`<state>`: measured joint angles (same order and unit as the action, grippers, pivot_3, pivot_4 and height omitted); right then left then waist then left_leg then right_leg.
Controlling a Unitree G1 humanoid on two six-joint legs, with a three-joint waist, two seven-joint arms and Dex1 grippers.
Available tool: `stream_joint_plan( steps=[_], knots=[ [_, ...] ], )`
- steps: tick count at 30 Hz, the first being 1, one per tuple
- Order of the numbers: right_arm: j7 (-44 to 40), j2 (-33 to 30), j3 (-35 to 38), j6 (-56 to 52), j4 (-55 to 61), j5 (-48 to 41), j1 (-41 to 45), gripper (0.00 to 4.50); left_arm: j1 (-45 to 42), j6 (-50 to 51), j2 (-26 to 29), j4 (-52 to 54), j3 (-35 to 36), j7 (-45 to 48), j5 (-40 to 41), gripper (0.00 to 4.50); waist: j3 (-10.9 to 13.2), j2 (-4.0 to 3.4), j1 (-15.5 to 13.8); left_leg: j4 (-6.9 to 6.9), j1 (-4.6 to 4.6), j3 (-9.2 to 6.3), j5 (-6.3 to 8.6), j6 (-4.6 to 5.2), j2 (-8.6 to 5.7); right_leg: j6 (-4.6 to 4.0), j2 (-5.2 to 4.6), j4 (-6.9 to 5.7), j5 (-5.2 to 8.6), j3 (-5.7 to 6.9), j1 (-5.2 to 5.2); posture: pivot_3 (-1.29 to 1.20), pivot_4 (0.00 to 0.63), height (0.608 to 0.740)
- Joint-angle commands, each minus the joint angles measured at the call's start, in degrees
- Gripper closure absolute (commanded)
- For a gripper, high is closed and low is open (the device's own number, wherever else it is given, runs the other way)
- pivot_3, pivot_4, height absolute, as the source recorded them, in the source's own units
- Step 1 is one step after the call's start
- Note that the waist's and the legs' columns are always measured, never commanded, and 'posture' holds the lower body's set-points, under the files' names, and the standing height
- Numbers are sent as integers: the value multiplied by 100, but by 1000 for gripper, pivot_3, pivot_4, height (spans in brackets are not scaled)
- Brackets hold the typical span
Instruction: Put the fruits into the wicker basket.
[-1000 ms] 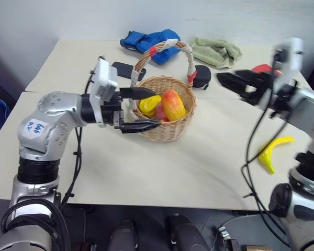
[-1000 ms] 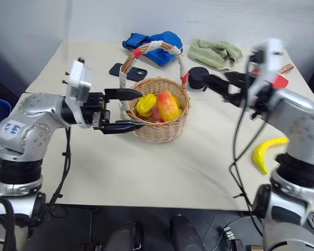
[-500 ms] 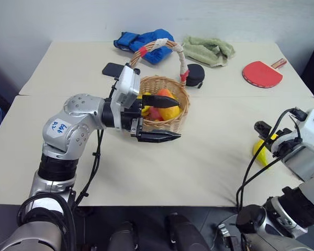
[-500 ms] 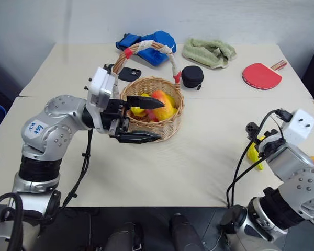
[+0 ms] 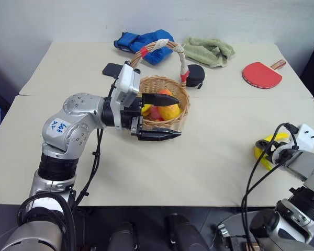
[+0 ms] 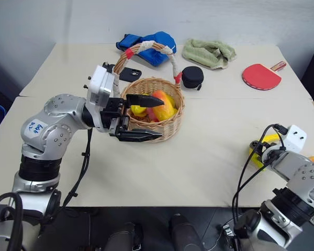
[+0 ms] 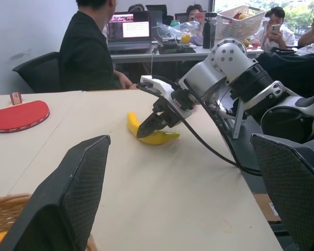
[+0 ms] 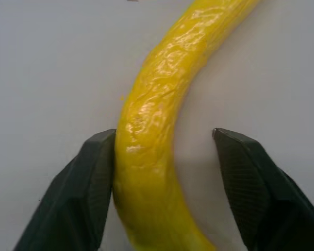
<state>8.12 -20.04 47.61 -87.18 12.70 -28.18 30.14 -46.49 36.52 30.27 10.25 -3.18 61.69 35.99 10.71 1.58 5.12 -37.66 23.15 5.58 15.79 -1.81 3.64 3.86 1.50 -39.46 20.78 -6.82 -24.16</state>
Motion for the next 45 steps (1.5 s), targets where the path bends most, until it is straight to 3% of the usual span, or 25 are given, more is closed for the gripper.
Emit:
stream_joint_plan(
  steps=[1, 4, 6, 8, 10, 16, 20, 23, 29, 37, 45],
  knots=[
    [-403, -81, -162, 116, -133, -74, -14, 2727, -104, -70, 114, 106, 134, -22, -1, 0, 0, 0, 22, 0, 0, 2, -1, 1, 0, 0, 1, -1, 0, -2, 0, 0, 150, 740],
    [-591, -141, -169, 186, -175, -75, 56, 3589, -81, -66, 174, 93, 153, -23, -6, 0, 0, 0, 47, 2, -4, 2, -3, -1, 2, -1, 4, -5, 0, -3, 0, 0, 150, 740],
    [-963, -327, -502, 431, -92, -171, 63, 3598, -61, -44, 232, 92, 187, -49, 7, 0, 0, 0, 52, 4, -5, 2, -3, -1, 2, -1, 4, -5, 0, -4, 0, 0, 150, 740],
    [-2147, -577, -1265, 689, 453, -926, 290, 3598, -41, 83, 385, 88, 342, -99, 81, 0, 5, -9, 75, 4, -4, 5, -3, -1, 0, -1, 4, -5, 0, -7, -2, 0, 150, 740],
    [-2787, -619, -1605, 533, 757, -1566, 604, 3598, -8, 186, 609, 72, 514, -42, 166, 0, 6, -10, 131, 10, -6, 17, -6, 0, 0, 0, 8, -9, 0, -18, -7, 0, 150, 740],
    [-3019, -205, -1905, -299, 297, -2389, 1920, 3598, 97, 388, 1490, -134, 1065, 301, 331, 0, 7, -9, 127, 36, -12, -16, -17, -20, 12, -5, 15, -19, -3, 4, -13, 0, 150, 740],
    [-2708, 417, -2297, -522, -592, -2170, 2818, 3598, 283, 232, 2027, -271, 1301, 453, 165, 0, 6, -8, 124, 36, 6, -12, -15, -14, 2, -5, -6, -18, -3, 10, -30, 0, 150, 740],
    [-2655, 664, -2674, -474, -1130, -1935, 3136, 3598, 283, 79, 2130, -319, 1354, 400, 72, 0, 5, -6, 112, 32, 8, -15, -14, -11, 3, -8, -11, -20, -5, 17, -32, 0, 150, 740],
    [-3067, 776, -3742, 510, -2021, -1413, 3563, 3598, 254, 36, 2006, -150, 1373, 186, 134, 0, 4, -4, 137, 29, 16, -14, -11, -6, -1, -8, -15, -19, -5, 22, -36, 0, 150, 740],
    [-3578, 792, -4288, 1794, -3166, -771, 4130, 3598, 498, 67, 1842, 181, 1405, -26, 258, 0, 4, -4, 215, 28, 13, -15, -13, -10, 4, -10, -13, -39, -6, 28, -45, 0, 150, 740],
    [-3681, 806, -4041, 1637, -3089, -927, 4334, 921, 406, 7, 1650, 129, 1253, -76, 253, 0, 4, -4, 227, 26, 14, -16, -13, -10, 5, -10, -13, -42, -6, 31, -45, 0, 150, 740]
  ],
)
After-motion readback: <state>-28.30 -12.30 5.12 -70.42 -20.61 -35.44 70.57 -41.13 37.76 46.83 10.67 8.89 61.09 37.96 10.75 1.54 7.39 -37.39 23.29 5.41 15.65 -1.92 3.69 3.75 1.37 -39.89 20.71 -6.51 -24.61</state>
